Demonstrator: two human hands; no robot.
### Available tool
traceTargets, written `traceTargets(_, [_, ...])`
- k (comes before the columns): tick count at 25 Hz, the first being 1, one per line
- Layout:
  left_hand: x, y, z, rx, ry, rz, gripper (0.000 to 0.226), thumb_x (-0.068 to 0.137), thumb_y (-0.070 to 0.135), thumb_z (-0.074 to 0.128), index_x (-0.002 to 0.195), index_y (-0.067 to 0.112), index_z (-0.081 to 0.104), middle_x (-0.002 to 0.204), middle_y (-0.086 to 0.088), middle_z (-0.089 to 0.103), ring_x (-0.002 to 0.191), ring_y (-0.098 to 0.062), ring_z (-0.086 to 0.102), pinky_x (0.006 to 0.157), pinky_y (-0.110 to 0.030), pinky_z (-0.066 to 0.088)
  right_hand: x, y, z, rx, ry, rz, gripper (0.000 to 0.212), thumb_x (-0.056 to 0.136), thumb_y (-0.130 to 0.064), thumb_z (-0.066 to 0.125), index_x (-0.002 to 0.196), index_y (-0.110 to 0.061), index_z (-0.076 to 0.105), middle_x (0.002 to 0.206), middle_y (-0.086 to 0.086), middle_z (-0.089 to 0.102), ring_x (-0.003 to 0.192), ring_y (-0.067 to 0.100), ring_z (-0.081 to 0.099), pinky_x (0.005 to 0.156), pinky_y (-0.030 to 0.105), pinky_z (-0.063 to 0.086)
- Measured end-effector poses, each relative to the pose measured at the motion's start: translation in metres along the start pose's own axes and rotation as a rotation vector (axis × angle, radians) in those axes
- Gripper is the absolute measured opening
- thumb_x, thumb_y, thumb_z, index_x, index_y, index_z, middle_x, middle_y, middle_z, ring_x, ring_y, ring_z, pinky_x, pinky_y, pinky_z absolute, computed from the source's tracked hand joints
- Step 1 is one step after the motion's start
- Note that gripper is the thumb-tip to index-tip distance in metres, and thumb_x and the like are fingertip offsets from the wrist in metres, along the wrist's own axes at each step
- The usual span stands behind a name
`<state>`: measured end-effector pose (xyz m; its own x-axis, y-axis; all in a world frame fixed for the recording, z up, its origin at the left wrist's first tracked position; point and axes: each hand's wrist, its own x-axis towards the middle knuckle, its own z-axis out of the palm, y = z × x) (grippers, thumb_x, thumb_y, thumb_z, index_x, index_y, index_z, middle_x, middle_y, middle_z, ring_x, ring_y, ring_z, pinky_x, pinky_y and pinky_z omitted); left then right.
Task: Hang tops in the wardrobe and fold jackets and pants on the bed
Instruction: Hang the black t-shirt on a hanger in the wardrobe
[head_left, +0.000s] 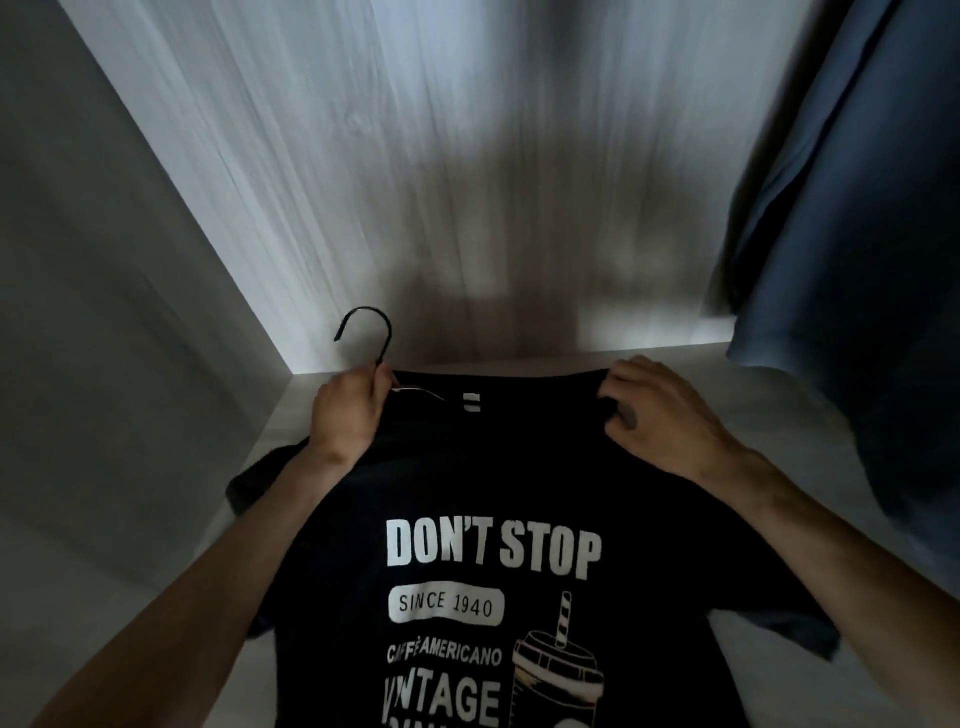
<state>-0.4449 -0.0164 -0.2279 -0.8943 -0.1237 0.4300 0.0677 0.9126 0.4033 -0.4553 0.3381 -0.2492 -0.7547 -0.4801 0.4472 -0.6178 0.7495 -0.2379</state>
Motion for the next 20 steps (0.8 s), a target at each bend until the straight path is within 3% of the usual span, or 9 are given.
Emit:
traceTargets(3, [0.002,0.02,0.005,-0.054,-0.02,0.112,0.046,0.102,0.039,0.037,0.088,0.008,0.069,0.081,-0.016,0.07,0.078,-0.037,0.066,0.071,-0.041,0.049,0.013,-0.017,-0.013,0.249,0.06,0.025,0.015,0.073,-0.014,0.057,0.087,-0.015,0.064,0.094,-0.005,0.055,0.089,0.008,0.053,0.08,0.017,0.039])
traceTargets(6, [0.002,0.04,0.005,-0.203,-0.132,0.174,0.059,0.096,0.056,0.03,0.091,0.013,0.07,0.085,-0.008,0.072,0.083,-0.028,0.068,0.077,-0.042,0.052,0.023,-0.038,-0.002,0.453,-0.034,0.005,0.023,0.074,-0.004,0.06,0.092,-0.018,0.066,0.102,-0.005,0.056,0.096,0.006,0.058,0.088,0.017,0.042])
traceTargets(9, [-0.003,0.047,0.003,-0.18,-0.165,0.239,0.063,0.093,0.06,0.027,0.092,0.015,0.071,0.088,-0.004,0.074,0.083,-0.022,0.069,0.077,-0.038,0.052,0.021,-0.04,0.016,0.56,-0.137,0.092,0.049,0.077,-0.003,0.071,0.122,-0.018,0.059,0.121,-0.003,0.048,0.107,0.01,0.054,0.095,0.017,0.043])
traceTargets(11, [-0.005,0.045,0.004,-0.176,-0.174,0.25,0.059,0.094,0.059,0.029,0.092,0.017,0.07,0.087,-0.001,0.073,0.082,-0.019,0.069,0.075,-0.037,0.052,0.019,-0.036,0.02,0.482,-0.215,0.172,0.058,0.079,-0.015,0.079,0.131,-0.012,0.054,0.128,0.002,0.044,0.116,0.016,0.05,0.102,0.022,0.041])
traceTargets(13, [-0.006,0.044,0.003,-0.198,-0.206,0.231,0.053,0.094,0.059,0.033,0.09,0.02,0.068,0.084,0.001,0.072,0.081,-0.017,0.068,0.074,-0.036,0.051,0.019,-0.034,0.024,0.207,-0.245,0.184,0.033,0.088,-0.034,0.07,0.111,-0.011,0.067,0.116,0.009,0.058,0.11,0.025,0.056,0.095,0.032,0.042])
traceTargets(15, [-0.007,0.043,0.001,-0.258,-0.241,0.187,0.042,0.096,0.053,0.043,0.089,0.021,0.068,0.084,0.002,0.072,0.082,-0.015,0.067,0.076,-0.034,0.05,0.018,-0.043,0.023,0.088,-0.274,0.188,0.029,0.097,-0.041,0.055,0.092,-0.015,0.066,0.097,0.009,0.068,0.095,0.028,0.063,0.08,0.036,0.045])
traceTargets(18, [-0.008,0.042,-0.007,-0.39,-0.258,0.128,0.026,0.1,0.035,0.051,0.087,0.019,0.068,0.085,0.001,0.071,0.084,-0.012,0.066,0.08,-0.029,0.047,0.013,-0.06,0.02,0.18,-0.39,0.269,0.037,0.1,-0.049,0.044,0.103,-0.017,0.062,0.104,0.003,0.069,0.099,0.022,0.063,0.084,0.038,0.048])
traceTargets(20, [-0.008,0.038,-0.014,-0.443,-0.245,0.143,0.025,0.101,0.032,0.052,0.086,0.019,0.067,0.084,0.002,0.071,0.082,-0.008,0.065,0.079,-0.028,0.046,0.006,-0.07,0.016,0.203,-0.373,0.309,0.039,0.099,-0.049,0.046,0.111,-0.017,0.063,0.11,0.002,0.068,0.104,0.02,0.062,0.089,0.037,0.047])
